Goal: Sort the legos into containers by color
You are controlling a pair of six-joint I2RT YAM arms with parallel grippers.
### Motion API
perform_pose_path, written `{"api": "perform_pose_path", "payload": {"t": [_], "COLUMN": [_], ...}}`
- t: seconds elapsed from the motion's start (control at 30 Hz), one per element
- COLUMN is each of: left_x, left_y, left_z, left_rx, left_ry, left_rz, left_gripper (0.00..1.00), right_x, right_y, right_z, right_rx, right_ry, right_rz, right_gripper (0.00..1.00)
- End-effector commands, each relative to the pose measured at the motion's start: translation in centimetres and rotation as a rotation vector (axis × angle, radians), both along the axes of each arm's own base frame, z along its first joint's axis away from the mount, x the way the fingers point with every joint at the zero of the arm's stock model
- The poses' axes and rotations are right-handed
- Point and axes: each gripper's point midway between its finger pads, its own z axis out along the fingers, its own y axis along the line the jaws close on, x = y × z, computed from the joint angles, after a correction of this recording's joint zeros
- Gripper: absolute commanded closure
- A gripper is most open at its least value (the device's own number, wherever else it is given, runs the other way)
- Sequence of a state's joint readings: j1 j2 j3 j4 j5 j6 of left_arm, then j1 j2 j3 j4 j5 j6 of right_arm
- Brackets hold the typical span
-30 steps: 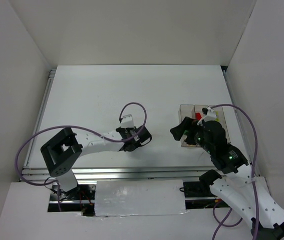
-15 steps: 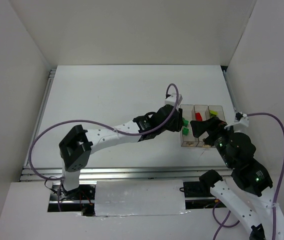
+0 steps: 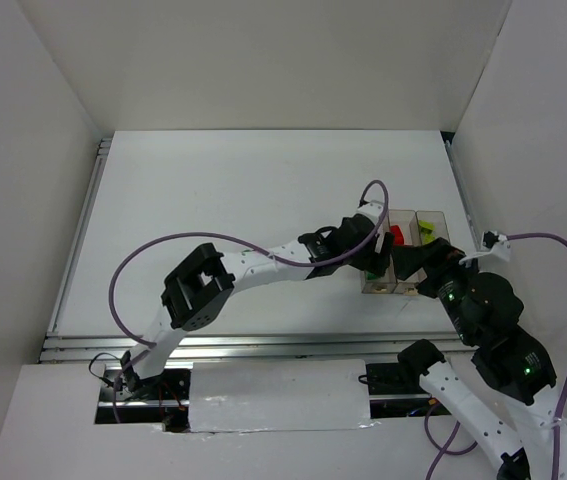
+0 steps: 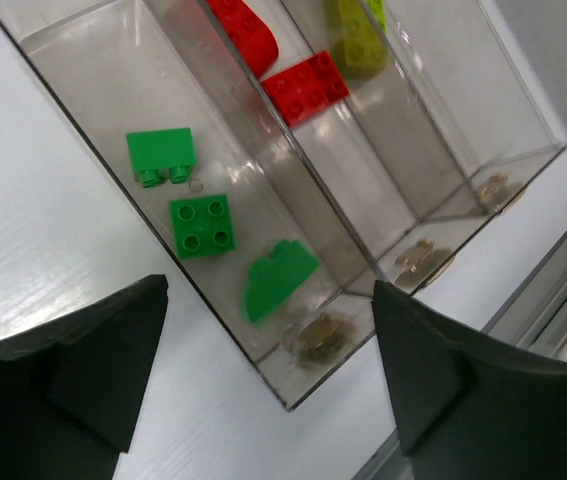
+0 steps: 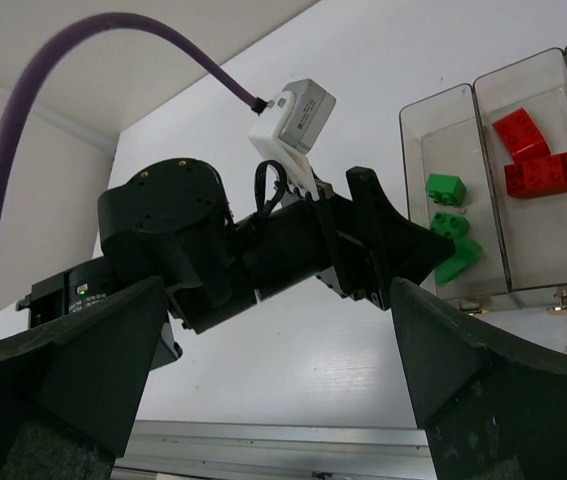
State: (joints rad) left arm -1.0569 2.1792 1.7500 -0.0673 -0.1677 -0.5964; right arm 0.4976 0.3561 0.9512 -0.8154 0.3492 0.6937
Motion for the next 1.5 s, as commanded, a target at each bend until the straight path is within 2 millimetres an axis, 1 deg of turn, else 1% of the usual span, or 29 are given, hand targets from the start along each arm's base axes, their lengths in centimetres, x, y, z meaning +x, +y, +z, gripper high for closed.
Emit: {"api": "perform_pose_path", "payload": {"t": [0.0,0.13,0.17,0.2,0.27,0.3,0.33,0.37,0.4,0.47,0.5,0.53,0.57,0.67,0.73,0.8,0.9,0.93,1.0,1.03,1.07,1.1,1.13,1.17,1.2,1.23,1.3,1.4,1.47], "left_x": [1.5,2.8,3.3,3.6,5.0,5.9,6.1,5.8,6.5,5.3,5.7,5.2,5.2,4.7,4.2,4.2,4.7,4.4,4.9,4.3,4.6,4.4,3.6,3.3,2.9,2.4,2.4,2.3,2.3], "left_y": [-0.4,2.1,3.8,5.5,9.9,14.5,16.9,19.6,22.9,27.4,29.6,30.9,32.0,34.8,35.9,36.0,34.8,34.7,33.0,33.4,32.9,32.7,33.0,32.7,31.5,32.1,32.7,31.9,31.7], "left_z": [3.5,4.7,5.4,4.8,4.1,3.7,3.6,2.2,3.2,2.2,1.8,0.7,1.1,0.4,-0.3,-0.6,-1.1,-1.8,-0.6,-1.3,0.1,0.3,-0.8,-0.4,-0.3,-1.4,-1.8,-3.1,-4.7], "left_rx": [-0.088,-0.099,-0.094,-0.046,0.016,0.114,0.147,0.18,0.185,0.226,0.234,0.252,0.242,0.271,0.295,0.291,0.268,0.31,0.245,0.288,0.241,0.231,0.278,0.265,0.233,0.281,0.303,0.337,0.366], "left_ry": [-0.049,-0.073,-0.085,-0.073,-0.031,-0.019,-0.003,0.033,0.024,0.07,0.093,0.109,0.11,0.132,0.144,0.147,0.139,0.113,0.059,0.033,-0.01,-0.031,-0.056,-0.09,-0.123,-0.137,-0.14,-0.152,-0.119], "left_rz": [0.021,0.091,0.15,0.202,0.374,0.504,0.585,0.672,0.763,0.843,0.876,0.882,0.892,0.93,0.943,0.94,0.849,0.765,0.655,0.594,0.552,0.501,0.412,0.349,0.26,0.222,0.218,0.081,0.037], "left_gripper": [0.01,0.0,0.01,0.0,0.0,0.01,0.01,0.01,0.0,0.0,0.0,0.0,0.0,0.0,0.01,0.01,0.04,0.03,0.0,0.01,0.0,0.0,0.0,0.0,0.01,0.01,0.0,0.0,0.02], "right_x": [-0.7,-0.7,-0.6,-0.6,-0.5,-0.3,0.0,0.1,0.3,0.9,1.1,1.5,1.6,2.0,2.2,2.3,2.4,2.3,2.2,2.1,2.0,2.0,2.1,2.1,2.2,2.2,2.2,2.1,2.0], "right_y": [-0.8,-0.5,-0.4,-0.3,0.2,0.4,0.8,1.4,2.0,3.4,3.9,4.5,4.8,5.7,6.0,6.3,6.7,7.0,7.2,7.3,7.3,7.3,7.4,7.5,7.7,7.8,8.1,8.7,8.8], "right_z": [1.7,1.7,1.7,1.5,1.4,0.9,0.5,0.1,-0.6,-1.8,-2.1,-2.2,-2.7,-3.1,-3.5,-4.1,-4.5,-4.7,-5.2,-5.2,-5.5,-5.6,-5.6,-6.0,-5.9,-5.9,-6.3,-6.6,-6.5], "right_rx": [0.014,0.017,0.019,0.017,0.015,0.001,-0.01,-0.016,-0.027,-0.041,-0.043,-0.04,-0.04,-0.031,-0.032,-0.035,-0.037,-0.04,-0.059,-0.064,-0.075,-0.077,-0.075,-0.075,-0.074,-0.073,-0.073,-0.068,-0.067], "right_ry": [-0.047,-0.049,-0.048,-0.042,-0.041,-0.034,-0.022,-0.008,0.013,0.05,0.058,0.056,0.066,0.07,0.081,0.093,0.099,0.104,0.114,0.113,0.114,0.113,0.107,0.11,0.104,0.103,0.111,0.113,0.11], "right_rz": [-0.018,-0.004,-0.002,0.001,0.026,0.038,0.05,0.081,0.102,0.163,0.183,0.2,0.212,0.242,0.253,0.265,0.285,0.305,0.323,0.336,0.343,0.345,0.347,0.353,0.356,0.364,0.381,0.413,0.424], "right_gripper": [0.0,0.0,0.0,0.0,0.0,0.0,0.0,0.0,0.0,0.0,0.0,0.0,0.0,0.0,0.0,0.0,0.0,0.0,0.0,0.0,0.0,0.0,0.0,0.0,0.0,0.0,0.0,0.0,0.0]}}
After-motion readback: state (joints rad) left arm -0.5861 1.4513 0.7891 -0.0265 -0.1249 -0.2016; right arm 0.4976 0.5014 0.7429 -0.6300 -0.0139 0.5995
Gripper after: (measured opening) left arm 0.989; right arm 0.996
